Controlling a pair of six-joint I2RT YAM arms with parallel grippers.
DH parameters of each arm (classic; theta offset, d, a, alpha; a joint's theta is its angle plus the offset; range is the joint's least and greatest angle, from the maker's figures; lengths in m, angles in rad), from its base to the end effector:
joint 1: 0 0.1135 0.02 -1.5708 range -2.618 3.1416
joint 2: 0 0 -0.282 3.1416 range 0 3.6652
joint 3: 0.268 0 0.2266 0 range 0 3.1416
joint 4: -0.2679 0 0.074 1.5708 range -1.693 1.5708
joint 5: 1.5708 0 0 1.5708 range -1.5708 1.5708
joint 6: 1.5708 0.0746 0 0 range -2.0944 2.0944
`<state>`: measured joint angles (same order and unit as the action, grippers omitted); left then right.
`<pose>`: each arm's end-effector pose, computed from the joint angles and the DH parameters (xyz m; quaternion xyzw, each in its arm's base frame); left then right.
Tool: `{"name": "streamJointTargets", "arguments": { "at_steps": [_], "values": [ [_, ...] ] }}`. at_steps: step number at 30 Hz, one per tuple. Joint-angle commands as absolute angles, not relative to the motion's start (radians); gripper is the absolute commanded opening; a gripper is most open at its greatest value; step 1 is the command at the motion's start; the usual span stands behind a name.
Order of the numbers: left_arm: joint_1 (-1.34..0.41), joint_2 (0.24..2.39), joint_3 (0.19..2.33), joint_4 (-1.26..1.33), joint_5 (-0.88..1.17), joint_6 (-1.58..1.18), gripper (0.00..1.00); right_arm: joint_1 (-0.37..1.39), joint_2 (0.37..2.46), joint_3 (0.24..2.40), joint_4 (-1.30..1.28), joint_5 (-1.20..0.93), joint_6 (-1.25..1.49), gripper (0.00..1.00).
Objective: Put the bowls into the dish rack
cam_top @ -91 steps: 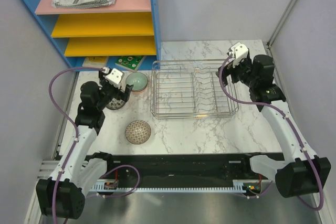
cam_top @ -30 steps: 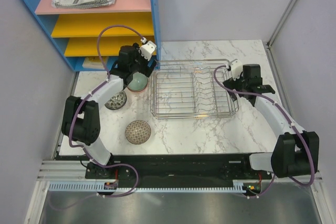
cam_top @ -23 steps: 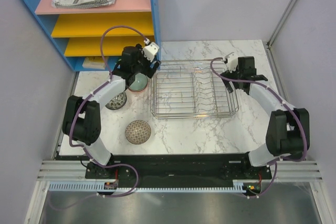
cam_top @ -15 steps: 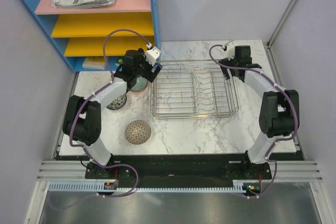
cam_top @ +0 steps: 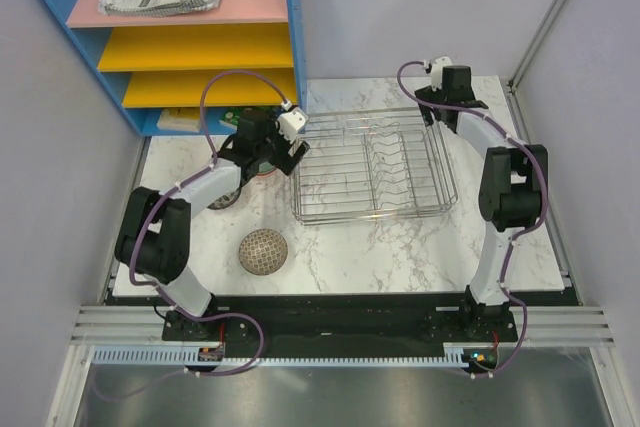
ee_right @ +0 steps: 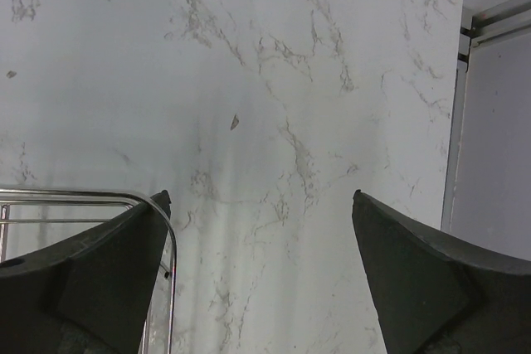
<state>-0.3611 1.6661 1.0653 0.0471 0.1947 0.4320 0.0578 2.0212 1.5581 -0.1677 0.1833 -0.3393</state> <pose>0.3562 -0.1500 0.2428 0.3794 0.7836 -0.0677 0.4874 0.4840 0.0144 0.2366 -0.1345 0.8785 -0.1441 0.4351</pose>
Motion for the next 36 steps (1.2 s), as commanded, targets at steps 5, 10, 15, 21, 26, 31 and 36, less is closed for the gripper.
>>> {"name": "streamJointTargets", "arguments": {
  "at_steps": [5,10,15,21,26,31,36],
  "values": [
    [-0.417,1.543,0.988,-0.026,0.299,0.5,0.95,0.04,2.144,1.775,-0.12,0.235,-0.307,0.98],
    [-0.482,1.531,0.965,-0.074,0.302,0.523,0.95,0.04,2.2,1.859,-0.14,0.226,-0.295,0.98],
    [-0.547,1.522,0.942,-0.118,0.31,0.537,0.95,0.04,2.247,1.948,-0.164,0.235,-0.302,0.98],
    [-0.612,1.505,0.934,-0.176,0.331,0.549,0.95,0.04,2.272,1.991,-0.17,0.244,-0.33,0.98],
    [-0.682,1.493,0.933,-0.228,0.357,0.575,0.95,0.035,2.293,2.014,-0.167,0.241,-0.325,0.98],
    [-0.759,1.491,0.933,-0.274,0.374,0.592,0.95,0.035,2.301,2.031,-0.167,0.218,-0.313,0.98],
    [-0.86,1.5,0.937,-0.298,0.368,0.606,0.94,0.035,2.307,2.042,-0.169,0.212,-0.311,0.98]
  ]
}}
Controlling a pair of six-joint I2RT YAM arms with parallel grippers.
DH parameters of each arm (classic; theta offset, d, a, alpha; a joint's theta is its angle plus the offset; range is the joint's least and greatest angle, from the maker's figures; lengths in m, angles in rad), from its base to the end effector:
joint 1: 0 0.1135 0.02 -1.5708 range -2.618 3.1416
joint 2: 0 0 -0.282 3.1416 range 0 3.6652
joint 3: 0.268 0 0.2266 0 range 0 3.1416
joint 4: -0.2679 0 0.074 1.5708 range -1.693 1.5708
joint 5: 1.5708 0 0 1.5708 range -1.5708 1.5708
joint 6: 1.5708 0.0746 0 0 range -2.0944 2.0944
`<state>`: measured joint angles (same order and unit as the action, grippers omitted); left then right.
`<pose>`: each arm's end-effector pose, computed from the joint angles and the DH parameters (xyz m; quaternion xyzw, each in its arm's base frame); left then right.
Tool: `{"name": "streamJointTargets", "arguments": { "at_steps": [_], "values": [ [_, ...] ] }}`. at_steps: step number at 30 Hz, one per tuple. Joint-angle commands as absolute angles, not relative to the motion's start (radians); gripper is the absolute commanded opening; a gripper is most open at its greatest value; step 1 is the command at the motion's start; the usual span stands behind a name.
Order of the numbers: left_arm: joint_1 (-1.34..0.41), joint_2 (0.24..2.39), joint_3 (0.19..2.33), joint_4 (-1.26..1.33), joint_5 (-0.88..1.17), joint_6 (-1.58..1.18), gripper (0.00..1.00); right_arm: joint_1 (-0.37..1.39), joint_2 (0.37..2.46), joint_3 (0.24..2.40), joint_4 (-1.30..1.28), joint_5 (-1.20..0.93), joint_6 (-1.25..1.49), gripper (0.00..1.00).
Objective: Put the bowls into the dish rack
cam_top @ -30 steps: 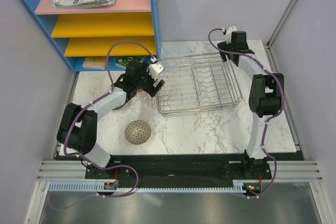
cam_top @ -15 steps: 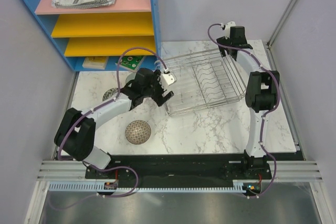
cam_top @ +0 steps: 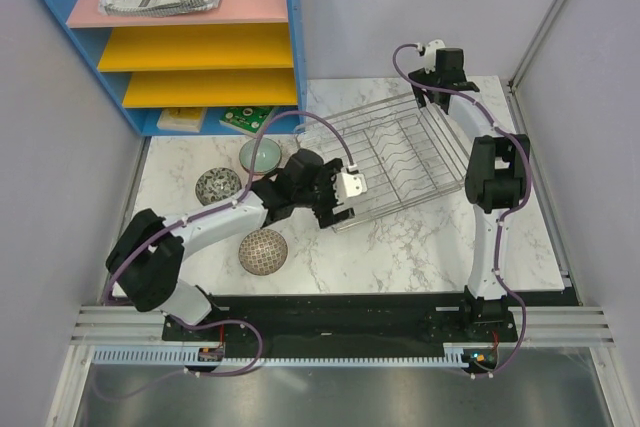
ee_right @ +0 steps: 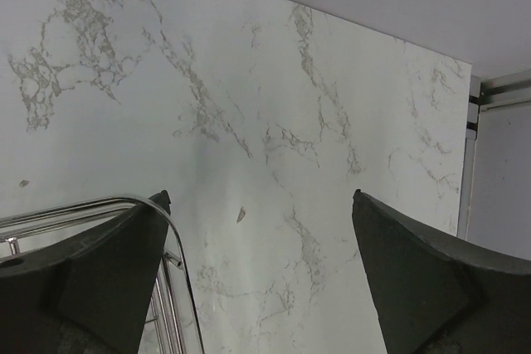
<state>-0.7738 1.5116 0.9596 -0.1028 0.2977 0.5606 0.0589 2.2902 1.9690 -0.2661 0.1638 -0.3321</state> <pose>0.2251 -0.2505 0.2430 0.6004 0.6562 -0.1788 0.4207 0.5547 0.0205 0.2318 -0.1328 0.8693 -0.1355 0.4564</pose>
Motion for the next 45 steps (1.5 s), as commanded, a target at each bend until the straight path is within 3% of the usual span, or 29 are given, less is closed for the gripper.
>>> {"name": "streamJointTargets", "arguments": {
  "at_steps": [1,13,20,33,45],
  "values": [
    [-0.873,1.502,0.94,-0.301,0.37,0.607,0.94,0.035,2.31,2.046,-0.17,0.21,-0.313,0.98],
    [-1.055,1.587,1.037,-0.308,0.368,0.589,0.94,0.041,2.382,2.137,-0.205,0.179,-0.296,0.98],
    [-0.994,1.528,1.026,-0.183,0.17,0.517,0.95,0.051,2.306,2.099,-0.224,0.157,-0.269,0.98],
    [-0.763,1.339,1.06,-0.115,0.02,0.503,0.99,0.048,1.834,1.654,-0.245,0.09,-0.207,0.98],
    [-0.537,1.538,1.114,0.041,-0.173,0.586,1.0,-0.07,1.407,1.226,-0.38,0.232,-0.294,0.98]
  ]
}}
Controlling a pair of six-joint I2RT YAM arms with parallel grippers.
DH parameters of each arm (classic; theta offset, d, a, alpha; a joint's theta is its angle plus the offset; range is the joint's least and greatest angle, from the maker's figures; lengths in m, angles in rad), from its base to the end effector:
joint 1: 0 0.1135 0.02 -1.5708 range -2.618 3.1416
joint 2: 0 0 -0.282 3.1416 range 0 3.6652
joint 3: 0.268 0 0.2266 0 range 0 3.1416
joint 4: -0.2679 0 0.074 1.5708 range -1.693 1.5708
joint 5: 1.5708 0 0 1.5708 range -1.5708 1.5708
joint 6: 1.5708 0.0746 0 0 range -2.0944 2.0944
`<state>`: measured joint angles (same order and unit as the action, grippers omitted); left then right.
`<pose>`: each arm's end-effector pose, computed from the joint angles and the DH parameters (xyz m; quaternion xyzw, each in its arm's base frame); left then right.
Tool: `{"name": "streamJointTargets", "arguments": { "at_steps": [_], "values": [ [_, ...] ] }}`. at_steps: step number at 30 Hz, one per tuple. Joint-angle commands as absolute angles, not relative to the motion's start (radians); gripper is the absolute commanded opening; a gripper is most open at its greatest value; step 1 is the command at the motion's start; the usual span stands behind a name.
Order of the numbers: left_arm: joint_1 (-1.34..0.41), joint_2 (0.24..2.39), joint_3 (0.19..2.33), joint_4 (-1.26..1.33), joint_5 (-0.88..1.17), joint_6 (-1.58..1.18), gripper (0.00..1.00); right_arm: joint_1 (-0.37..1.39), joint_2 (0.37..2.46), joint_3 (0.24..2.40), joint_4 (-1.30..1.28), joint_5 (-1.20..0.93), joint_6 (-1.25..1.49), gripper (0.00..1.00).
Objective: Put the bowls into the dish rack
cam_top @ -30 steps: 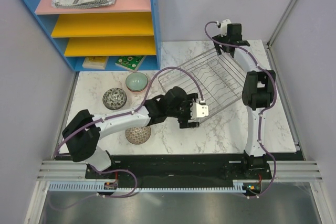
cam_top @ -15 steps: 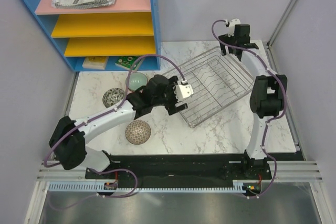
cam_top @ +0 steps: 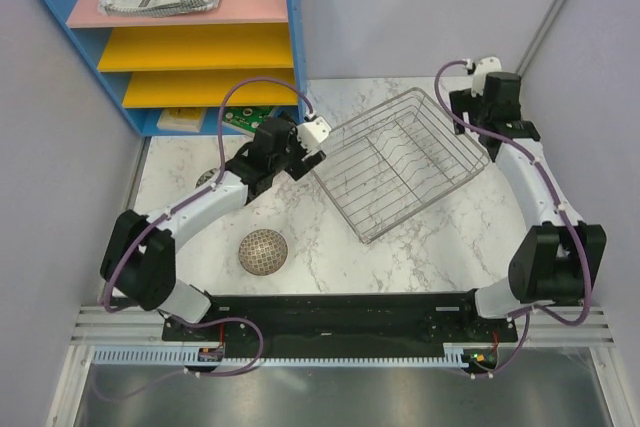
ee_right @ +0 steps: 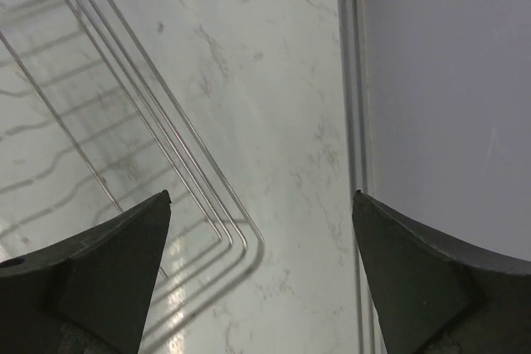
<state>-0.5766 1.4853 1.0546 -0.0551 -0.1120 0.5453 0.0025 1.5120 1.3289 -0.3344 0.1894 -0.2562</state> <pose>0.2984 -0.1841 0.2886 0.4304 0.7394 0.0399 0.5162 0.3572 -0.0132 0.3414 -0.0639 0.8595 -0.1444 0.4861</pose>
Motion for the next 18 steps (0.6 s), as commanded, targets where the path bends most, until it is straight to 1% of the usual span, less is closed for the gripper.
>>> {"name": "streamJointTargets", "arguments": {
  "at_steps": [1,5,9,18],
  "values": [
    [-0.514,1.548,1.121,0.055,-0.163,0.584,1.0,-0.083,1.39,1.206,-0.385,0.223,-0.302,0.98],
    [-0.476,1.588,1.164,0.08,-0.16,0.592,1.0,-0.144,1.33,1.115,-0.403,0.19,-0.337,0.98],
    [-0.45,1.612,1.203,0.1,-0.158,0.592,1.0,-0.187,1.322,1.071,-0.407,0.166,-0.35,0.98],
    [-0.43,1.736,1.259,0.15,-0.172,0.644,1.0,-0.23,1.393,1.029,-0.4,0.123,-0.356,0.98]
  ]
}}
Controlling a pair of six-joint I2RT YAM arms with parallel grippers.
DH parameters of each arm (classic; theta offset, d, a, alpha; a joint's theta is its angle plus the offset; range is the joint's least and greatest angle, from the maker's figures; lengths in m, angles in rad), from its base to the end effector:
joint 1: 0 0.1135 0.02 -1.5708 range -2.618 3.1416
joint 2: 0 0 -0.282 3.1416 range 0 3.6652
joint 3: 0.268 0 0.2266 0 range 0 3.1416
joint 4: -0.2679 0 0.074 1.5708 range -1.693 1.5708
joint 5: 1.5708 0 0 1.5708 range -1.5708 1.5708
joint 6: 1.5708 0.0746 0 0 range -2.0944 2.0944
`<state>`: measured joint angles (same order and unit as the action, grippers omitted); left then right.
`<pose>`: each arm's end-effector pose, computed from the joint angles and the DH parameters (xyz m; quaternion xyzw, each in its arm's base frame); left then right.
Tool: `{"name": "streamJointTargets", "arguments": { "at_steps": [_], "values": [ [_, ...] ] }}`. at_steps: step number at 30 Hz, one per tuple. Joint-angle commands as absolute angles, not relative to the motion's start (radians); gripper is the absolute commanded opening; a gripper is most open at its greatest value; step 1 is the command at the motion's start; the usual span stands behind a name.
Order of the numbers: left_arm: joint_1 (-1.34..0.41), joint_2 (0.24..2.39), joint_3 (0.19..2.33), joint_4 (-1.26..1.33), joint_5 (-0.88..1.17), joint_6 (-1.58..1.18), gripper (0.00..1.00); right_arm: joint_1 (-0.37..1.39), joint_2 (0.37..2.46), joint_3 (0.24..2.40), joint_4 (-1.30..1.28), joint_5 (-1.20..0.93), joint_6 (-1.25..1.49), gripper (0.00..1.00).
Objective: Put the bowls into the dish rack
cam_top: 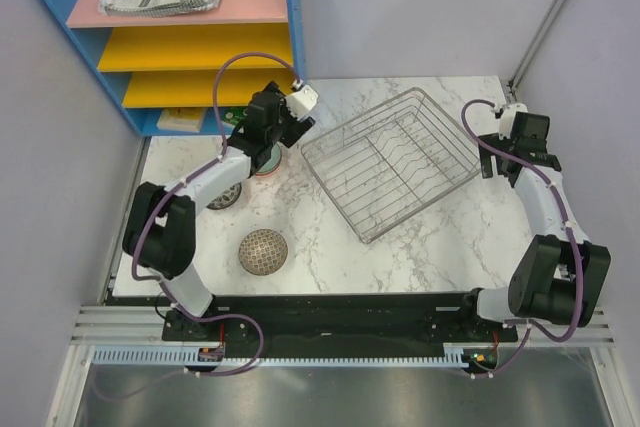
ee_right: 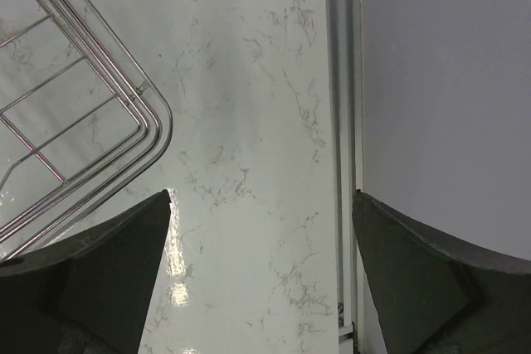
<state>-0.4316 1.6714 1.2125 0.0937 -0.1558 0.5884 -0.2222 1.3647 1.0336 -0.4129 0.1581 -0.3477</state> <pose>0.3761 -0.1605 0.2983 0.3624 0.7383 0.1082 0.5585 0.2872 -0.0769 0.2752 -0.0256 0.9131 -0.1820 0.3640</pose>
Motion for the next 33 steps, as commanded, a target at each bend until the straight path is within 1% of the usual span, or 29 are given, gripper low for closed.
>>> {"name": "streamJointTargets", "arguments": {
  "at_steps": [1,8,16,26,33],
  "values": [
    [-0.431,1.762,1.267,0.152,-0.173,0.644,1.0,-0.23,1.397,1.029,-0.397,0.12,-0.354,0.98],
    [-0.43,1.85,1.33,0.152,-0.175,0.66,1.0,-0.23,1.457,1.048,-0.39,0.118,-0.353,0.98],
    [-0.43,1.867,1.345,0.132,-0.13,0.655,1.0,-0.23,1.502,1.051,-0.37,0.115,-0.351,0.98],
    [-0.445,1.833,1.286,0.075,-0.008,0.65,0.99,-0.23,1.526,1.088,-0.368,0.112,-0.342,0.98],
    [-0.474,1.806,1.223,0.035,0.025,0.655,0.99,-0.23,1.571,1.134,-0.368,0.1,-0.33,0.98]
  ]
}}
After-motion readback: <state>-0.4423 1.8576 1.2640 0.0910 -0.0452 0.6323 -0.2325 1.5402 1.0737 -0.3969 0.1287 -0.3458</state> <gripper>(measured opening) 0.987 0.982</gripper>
